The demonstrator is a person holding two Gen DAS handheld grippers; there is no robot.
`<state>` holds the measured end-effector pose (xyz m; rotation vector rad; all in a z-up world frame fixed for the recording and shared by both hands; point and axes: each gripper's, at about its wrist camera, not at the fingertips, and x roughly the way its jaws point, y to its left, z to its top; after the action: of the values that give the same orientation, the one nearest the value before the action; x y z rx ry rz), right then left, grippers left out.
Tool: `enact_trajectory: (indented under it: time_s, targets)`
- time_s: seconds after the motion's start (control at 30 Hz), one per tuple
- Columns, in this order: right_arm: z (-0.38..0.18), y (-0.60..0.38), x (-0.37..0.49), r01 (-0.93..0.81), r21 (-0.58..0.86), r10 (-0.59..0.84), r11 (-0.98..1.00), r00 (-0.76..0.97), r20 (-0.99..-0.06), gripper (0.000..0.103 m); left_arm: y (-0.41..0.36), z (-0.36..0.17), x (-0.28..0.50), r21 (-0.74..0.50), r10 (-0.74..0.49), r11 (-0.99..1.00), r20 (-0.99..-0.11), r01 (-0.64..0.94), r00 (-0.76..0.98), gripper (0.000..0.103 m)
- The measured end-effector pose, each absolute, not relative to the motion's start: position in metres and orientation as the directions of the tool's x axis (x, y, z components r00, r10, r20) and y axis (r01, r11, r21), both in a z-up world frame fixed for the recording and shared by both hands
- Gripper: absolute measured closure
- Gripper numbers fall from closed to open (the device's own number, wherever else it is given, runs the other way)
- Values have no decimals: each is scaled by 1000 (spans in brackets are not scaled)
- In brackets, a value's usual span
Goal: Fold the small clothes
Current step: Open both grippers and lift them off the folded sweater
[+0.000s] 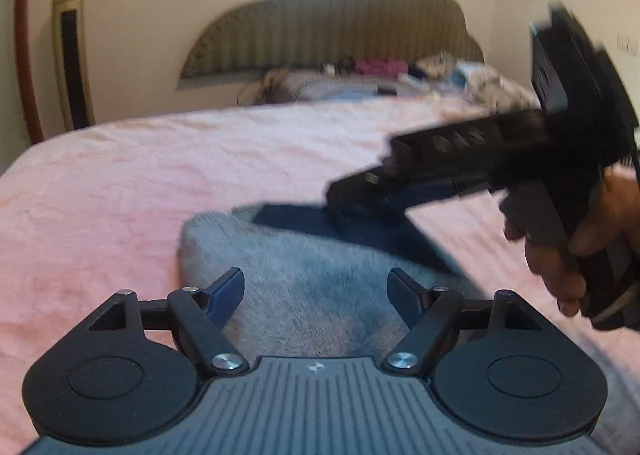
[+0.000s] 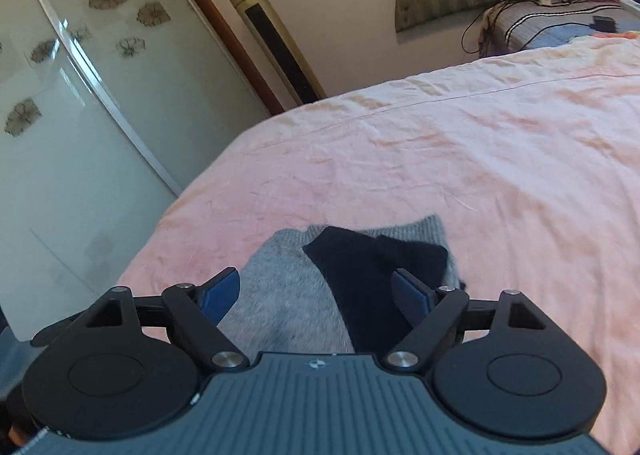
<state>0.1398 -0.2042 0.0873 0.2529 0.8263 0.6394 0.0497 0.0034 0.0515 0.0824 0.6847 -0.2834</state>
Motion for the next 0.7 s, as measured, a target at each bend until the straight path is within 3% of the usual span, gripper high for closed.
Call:
enact_trajectory:
  time_s: [0.07, 0.13, 0.27, 0.37, 0.43, 0.5, 0.57, 0.63, 0.7]
  targets:
    - [55, -188, 153, -427, 375, 557, 823, 476, -681, 21, 1, 29, 56, 39, -229, 949, -601, 314, 766, 29]
    - [47, -186, 144, -506, 288, 553, 813, 517, -654, 20, 5, 24, 61, 14, -263, 942, -587, 334, 766, 29]
    - [56, -183, 146, -499, 278, 537, 820, 507, -674, 21, 3, 31, 58, 46, -248, 940, -593, 339, 766, 28]
    - [77, -202, 118, -424, 377, 563, 823, 524, -639, 24, 22, 47, 21, -43, -275, 952, -550, 302, 788, 30]
    - [85, -224, 83, -452, 480, 659, 752, 518, -545, 19, 39, 53, -3, -138, -331, 942, -521, 306, 787, 30]
    - [81, -229, 59, -467, 514, 694, 720, 489, -528, 12, 40, 46, -14, -171, -345, 938, -539, 301, 768, 30]
    - [60, -223, 51, -465, 506, 685, 727, 429, -589, 12, 32, 29, -14, -119, -291, 955, -573, 273, 766, 29]
    - [52, -227, 46, -509, 497, 710, 703, 461, -532, 12, 21, 21, -17, -9, -238, 959, -561, 282, 793, 23]
    - [62, -233, 47, -457, 530, 700, 714, 463, -545, 15, 19, 29, -21, 5, -218, 964, -567, 268, 795, 24]
